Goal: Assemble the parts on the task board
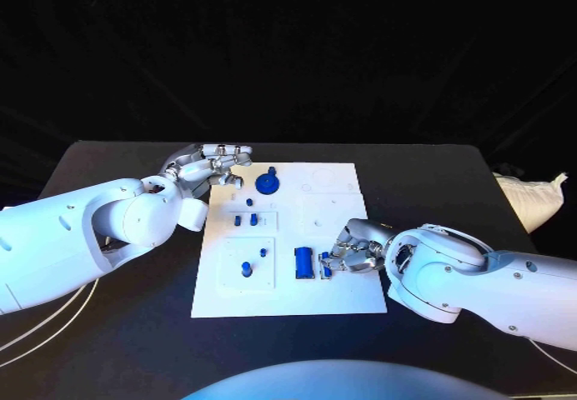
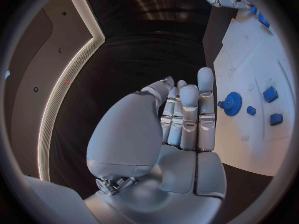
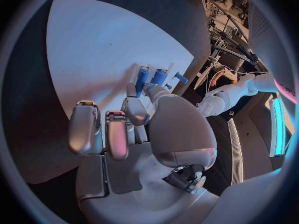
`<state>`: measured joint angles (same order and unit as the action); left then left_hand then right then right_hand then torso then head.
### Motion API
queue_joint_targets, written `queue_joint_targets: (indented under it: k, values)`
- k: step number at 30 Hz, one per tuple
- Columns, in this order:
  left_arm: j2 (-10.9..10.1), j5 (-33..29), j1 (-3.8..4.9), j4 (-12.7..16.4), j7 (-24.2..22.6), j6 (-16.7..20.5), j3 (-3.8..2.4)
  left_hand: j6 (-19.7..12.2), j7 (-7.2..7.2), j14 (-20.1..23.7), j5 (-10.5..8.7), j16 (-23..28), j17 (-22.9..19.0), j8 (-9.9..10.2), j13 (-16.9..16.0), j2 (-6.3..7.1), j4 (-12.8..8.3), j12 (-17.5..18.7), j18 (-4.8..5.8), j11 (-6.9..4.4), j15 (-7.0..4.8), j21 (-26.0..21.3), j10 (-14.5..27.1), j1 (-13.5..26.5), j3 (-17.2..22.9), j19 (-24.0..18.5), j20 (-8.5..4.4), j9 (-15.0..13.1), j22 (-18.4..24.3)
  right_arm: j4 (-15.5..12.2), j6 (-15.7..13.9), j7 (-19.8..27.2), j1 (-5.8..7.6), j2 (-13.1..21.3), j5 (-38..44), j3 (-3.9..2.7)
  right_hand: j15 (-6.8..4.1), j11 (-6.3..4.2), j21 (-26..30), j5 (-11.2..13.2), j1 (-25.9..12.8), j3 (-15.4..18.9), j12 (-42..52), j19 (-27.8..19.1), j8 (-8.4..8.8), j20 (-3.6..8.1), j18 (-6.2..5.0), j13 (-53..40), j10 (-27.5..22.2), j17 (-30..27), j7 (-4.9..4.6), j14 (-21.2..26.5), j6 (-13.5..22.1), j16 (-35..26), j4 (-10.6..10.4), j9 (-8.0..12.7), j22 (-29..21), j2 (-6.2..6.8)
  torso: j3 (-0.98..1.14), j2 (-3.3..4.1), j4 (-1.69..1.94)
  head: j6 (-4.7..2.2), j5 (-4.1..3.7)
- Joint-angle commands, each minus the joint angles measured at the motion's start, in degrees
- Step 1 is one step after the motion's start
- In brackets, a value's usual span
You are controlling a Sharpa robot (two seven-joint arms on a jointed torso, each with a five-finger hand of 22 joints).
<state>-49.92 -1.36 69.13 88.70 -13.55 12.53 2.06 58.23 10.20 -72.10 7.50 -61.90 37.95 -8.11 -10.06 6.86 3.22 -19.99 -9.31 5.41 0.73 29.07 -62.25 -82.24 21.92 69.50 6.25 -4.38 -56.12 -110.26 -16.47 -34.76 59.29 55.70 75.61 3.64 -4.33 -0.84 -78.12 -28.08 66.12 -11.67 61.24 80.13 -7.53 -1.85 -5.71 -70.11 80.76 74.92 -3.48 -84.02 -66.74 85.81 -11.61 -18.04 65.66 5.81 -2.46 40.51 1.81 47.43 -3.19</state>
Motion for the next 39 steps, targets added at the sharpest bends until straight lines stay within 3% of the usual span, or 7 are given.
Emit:
queue_joint_targets:
  k: [1,21,23,30,32,37,39]
  values:
    - [0.04,0.28,0.02,0.25,0.08,-1.34,-0.03,-0.41,-0.11,0.43,0.24,0.25,-0.06,-0.33,-0.07,-0.32,-0.32,-0.38,-1.11,0.02,-0.05,-0.22,0.24,-0.17,-0.11,-0.16,0.16,0.04,0.04,0.15,2.17,-0.41,-0.07,-0.13,0.85,0.01,-0.24,-0.03,-0.31,-0.16,-0.40,0.35,0.36,0.33,-0.21,0.08,1.02,-0.09,0.34,8.51,-0.07,-4.67,-0.40,-0.05,-0.06,-0.08,0.09,-0.21,-0.03,0.09,-0.04,0.01,0.04]
    - [0.01,0.41,0.03,0.21,0.91,-2.16,-0.03,-0.47,-0.09,0.49,0.24,0.29,-0.16,-0.34,-0.06,-0.30,-0.38,-0.41,-1.11,0.03,-0.05,-0.23,0.30,-0.24,-0.09,-0.17,0.16,0.05,0.05,-0.22,2.24,-0.21,-0.12,-0.40,-0.04,0.01,-0.41,-0.22,-0.38,0.25,0.11,0.80,0.63,0.44,-0.33,0.23,1.06,-0.40,0.49,8.66,0.13,-4.71,-0.69,0.04,-0.12,-0.28,0.26,-0.98,0.02,0.07,-0.03,0.27,0.35]
    - [0.03,0.42,0.03,0.20,0.93,-2.19,-0.03,-0.47,-0.09,0.49,0.24,0.29,-0.16,-0.34,-0.06,-0.30,-0.38,-0.41,-1.11,0.03,-0.05,-0.23,0.30,-0.24,-0.09,-0.17,0.16,0.05,0.05,-0.27,1.95,-0.15,-0.13,-0.36,0.02,0.01,-0.42,-0.21,-0.38,1.38,-0.16,1.40,0.64,0.46,-0.33,0.26,1.07,-0.46,0.53,8.64,0.12,-4.71,-0.72,0.02,-0.44,-0.36,0.27,-1.05,0.04,0.09,-0.03,0.34,0.34]
    - [0.09,0.42,0.03,0.11,0.99,-2.25,-0.03,-0.54,-0.06,0.54,0.24,0.32,-0.25,-0.35,-0.05,-0.27,-0.38,-0.43,-1.11,0.07,-0.03,-0.25,0.39,-0.21,-0.12,-0.19,0.17,0.06,0.05,-0.51,-0.28,0.16,-0.13,0.51,1.19,0.01,-0.40,-0.06,-0.31,12.88,-1.84,6.13,0.52,0.48,-0.17,0.19,1.09,-0.72,0.59,8.61,0.10,-4.71,-0.69,-0.03,-3.04,-0.75,0.31,-1.26,0.09,0.06,0.05,0.06,0.35]
    - [0.10,0.42,0.03,0.07,0.98,-2.26,-0.03,-0.54,-0.06,0.54,0.24,0.32,-0.25,-0.35,-0.05,-0.27,-0.38,-0.43,-1.11,0.07,-0.03,-0.25,0.39,-0.21,-0.12,-0.19,0.17,0.06,0.05,-0.56,-1.21,0.33,-0.14,0.91,1.31,0.01,-0.35,-0.12,-0.31,14.95,-1.94,7.15,0.56,0.50,-0.16,0.21,1.09,-0.83,0.61,8.65,0.10,-4.72,-0.73,-0.01,-3.57,-0.85,0.34,-1.41,0.10,0.01,0.01,-0.05,0.37]
    - [0.14,0.43,0.02,-0.04,0.91,-2.26,-0.03,-0.54,-0.06,0.54,0.24,0.32,-0.25,-0.35,-0.05,-0.27,-0.38,-0.43,-1.11,0.07,-0.03,-0.25,0.39,-0.21,-0.12,-0.19,0.17,0.06,0.05,-0.39,-4.72,2.10,-0.13,1.82,0.23,0.00,-0.33,-0.07,-0.23,15.60,-1.42,8.36,0.20,0.44,0.03,0.22,1.06,-0.71,0.47,8.48,0.02,-4.68,-0.44,-0.13,-3.91,-0.92,0.22,-1.52,0.08,0.02,-0.04,-0.06,0.50]
    - [0.16,0.43,0.02,-0.11,0.86,-2.21,-0.03,-0.55,-0.05,0.57,0.24,0.34,-0.30,-0.36,-0.05,-0.28,-0.36,-0.44,-1.10,0.08,-0.02,-0.26,0.40,-0.19,-0.12,-0.19,0.17,0.06,0.06,-0.15,-5.96,2.54,-0.10,2.01,-0.40,0.00,-0.30,-0.01,-0.17,15.13,-1.09,8.94,-0.03,0.39,0.13,0.20,1.05,-0.62,0.36,8.38,-0.03,-4.66,-0.31,-0.20,-3.99,-0.95,0.15,-1.47,0.06,0.01,-0.05,-0.57,0.44]
